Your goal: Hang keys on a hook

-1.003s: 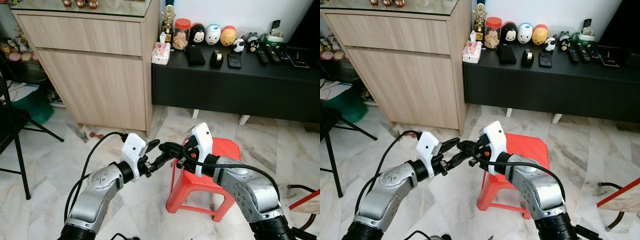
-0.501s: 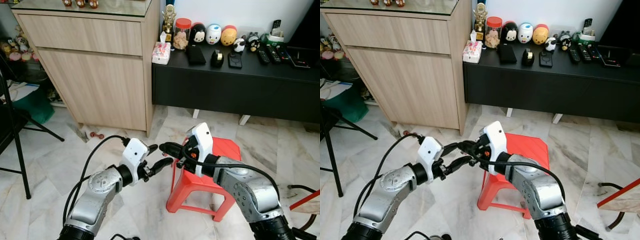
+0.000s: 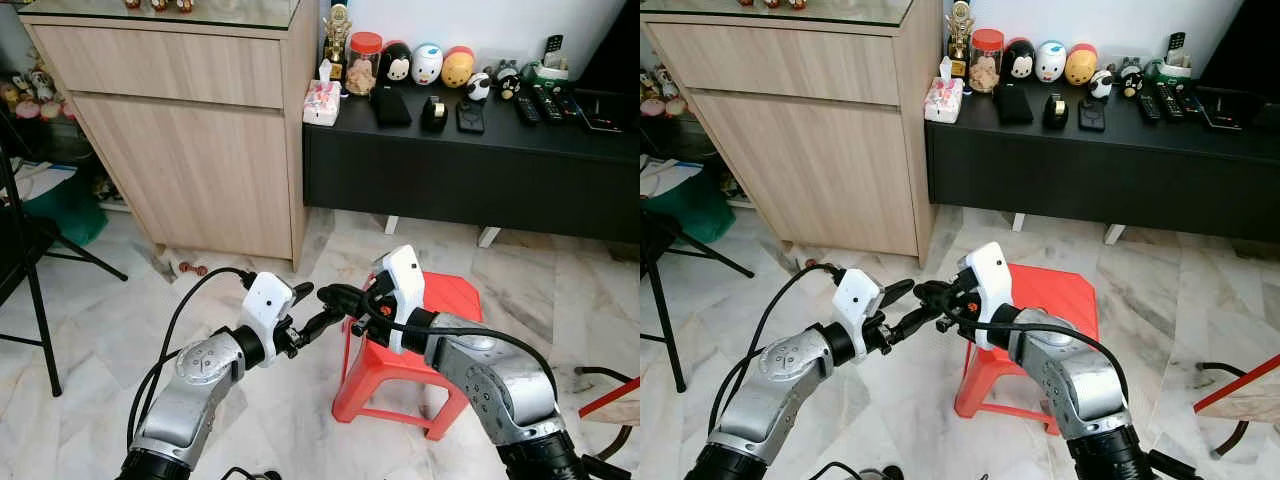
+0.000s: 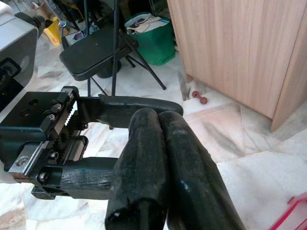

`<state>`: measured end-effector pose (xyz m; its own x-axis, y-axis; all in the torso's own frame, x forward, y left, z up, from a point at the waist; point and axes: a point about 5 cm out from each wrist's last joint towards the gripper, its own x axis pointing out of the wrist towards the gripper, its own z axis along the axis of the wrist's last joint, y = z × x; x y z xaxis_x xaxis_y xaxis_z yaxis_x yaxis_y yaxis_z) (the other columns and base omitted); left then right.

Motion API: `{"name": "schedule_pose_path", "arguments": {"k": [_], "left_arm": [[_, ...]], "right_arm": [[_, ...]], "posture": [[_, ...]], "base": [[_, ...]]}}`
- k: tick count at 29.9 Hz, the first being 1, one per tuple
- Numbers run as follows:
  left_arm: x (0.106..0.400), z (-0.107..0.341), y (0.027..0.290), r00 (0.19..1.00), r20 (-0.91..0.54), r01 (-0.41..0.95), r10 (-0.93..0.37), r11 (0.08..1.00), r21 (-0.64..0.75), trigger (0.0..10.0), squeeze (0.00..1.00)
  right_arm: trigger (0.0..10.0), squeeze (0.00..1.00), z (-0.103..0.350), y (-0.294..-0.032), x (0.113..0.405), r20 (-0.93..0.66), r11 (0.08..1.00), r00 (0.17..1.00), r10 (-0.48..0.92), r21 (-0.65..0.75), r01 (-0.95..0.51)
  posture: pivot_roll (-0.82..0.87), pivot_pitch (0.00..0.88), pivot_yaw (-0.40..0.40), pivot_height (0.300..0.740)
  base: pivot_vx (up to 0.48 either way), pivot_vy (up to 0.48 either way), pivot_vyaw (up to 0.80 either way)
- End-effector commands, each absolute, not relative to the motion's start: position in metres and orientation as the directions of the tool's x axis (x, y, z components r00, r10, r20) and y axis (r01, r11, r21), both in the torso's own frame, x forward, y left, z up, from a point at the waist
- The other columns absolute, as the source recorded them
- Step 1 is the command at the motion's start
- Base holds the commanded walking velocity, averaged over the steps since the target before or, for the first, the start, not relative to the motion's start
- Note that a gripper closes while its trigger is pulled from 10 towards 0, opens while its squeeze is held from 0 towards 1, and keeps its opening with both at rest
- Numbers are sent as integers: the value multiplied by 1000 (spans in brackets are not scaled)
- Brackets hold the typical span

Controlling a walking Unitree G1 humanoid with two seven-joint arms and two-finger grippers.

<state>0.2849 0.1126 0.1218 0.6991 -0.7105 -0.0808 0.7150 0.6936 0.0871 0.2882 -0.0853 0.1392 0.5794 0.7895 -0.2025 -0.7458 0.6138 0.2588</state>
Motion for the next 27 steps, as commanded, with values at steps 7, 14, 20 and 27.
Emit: {"name": "schedule_pose_path", "arguments": {"k": [7,14,20,27], "left_arm": [[284,122,113,701,-66,713,-710,697,73,10000,0],[285,123,113,697,-63,717,-714,694,70,10000,0],[285,123,113,698,-55,716,-714,695,66,9882,0],[285,125,112,696,-45,718,-717,693,60,8039,0]], "right_arm": [[10000,0,141,-84,287,-198,613,580,790,258,-747],[10000,0,141,-83,287,-197,612,579,791,259,-747],[10000,0,141,-83,287,-197,611,579,791,260,-748],[10000,0,140,-84,287,-201,615,582,788,258,-745]], "posture": [[138,156,-58,740],[142,156,-56,740],[139,156,-57,740],[140,157,-58,740]], "base": [[0,0,0],[0,0,0],[0,0,0],[0,0,0]]}}
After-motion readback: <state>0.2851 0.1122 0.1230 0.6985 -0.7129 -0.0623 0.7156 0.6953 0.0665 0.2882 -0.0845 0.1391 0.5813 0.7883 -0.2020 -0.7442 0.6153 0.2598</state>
